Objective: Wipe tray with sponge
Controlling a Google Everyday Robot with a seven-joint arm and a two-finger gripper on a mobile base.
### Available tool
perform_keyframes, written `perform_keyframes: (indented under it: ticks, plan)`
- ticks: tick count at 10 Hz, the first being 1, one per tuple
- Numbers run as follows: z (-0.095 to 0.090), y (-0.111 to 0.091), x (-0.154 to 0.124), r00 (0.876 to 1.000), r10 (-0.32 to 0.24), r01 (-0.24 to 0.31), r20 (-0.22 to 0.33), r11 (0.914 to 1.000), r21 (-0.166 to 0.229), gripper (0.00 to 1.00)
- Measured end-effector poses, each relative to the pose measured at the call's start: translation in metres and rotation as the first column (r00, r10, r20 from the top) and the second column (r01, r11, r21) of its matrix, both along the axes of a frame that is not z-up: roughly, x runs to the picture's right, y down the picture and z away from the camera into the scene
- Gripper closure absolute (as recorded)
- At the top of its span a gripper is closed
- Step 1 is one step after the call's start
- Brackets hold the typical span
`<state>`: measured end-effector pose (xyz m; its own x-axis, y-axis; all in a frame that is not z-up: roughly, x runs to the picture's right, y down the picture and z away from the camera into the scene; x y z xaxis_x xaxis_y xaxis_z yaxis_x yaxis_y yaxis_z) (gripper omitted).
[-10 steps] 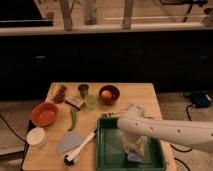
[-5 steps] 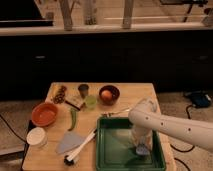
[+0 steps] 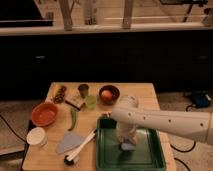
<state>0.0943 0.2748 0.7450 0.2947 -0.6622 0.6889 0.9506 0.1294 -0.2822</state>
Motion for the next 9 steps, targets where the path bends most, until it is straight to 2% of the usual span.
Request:
perform_keyframes:
  ticks: [1, 4, 7, 9]
  plan:
    - [-0.003, 0.003, -0.026, 0.998, -0.035, 0.035, 0.044, 0.9993, -0.008, 1.0]
    - [-0.012, 0.015, -0.047, 0.991, -0.08, 0.084, 0.11, 0.996, -0.031, 1.0]
    - [-0.029, 0.041, -0.029, 0.974, -0.114, 0.131, 0.196, 0.9886, -0.075, 1.0]
    - [-0.035, 0.051, 0.005, 0.968, -0.113, 0.138, 0.225, 0.9855, -0.099, 1.0]
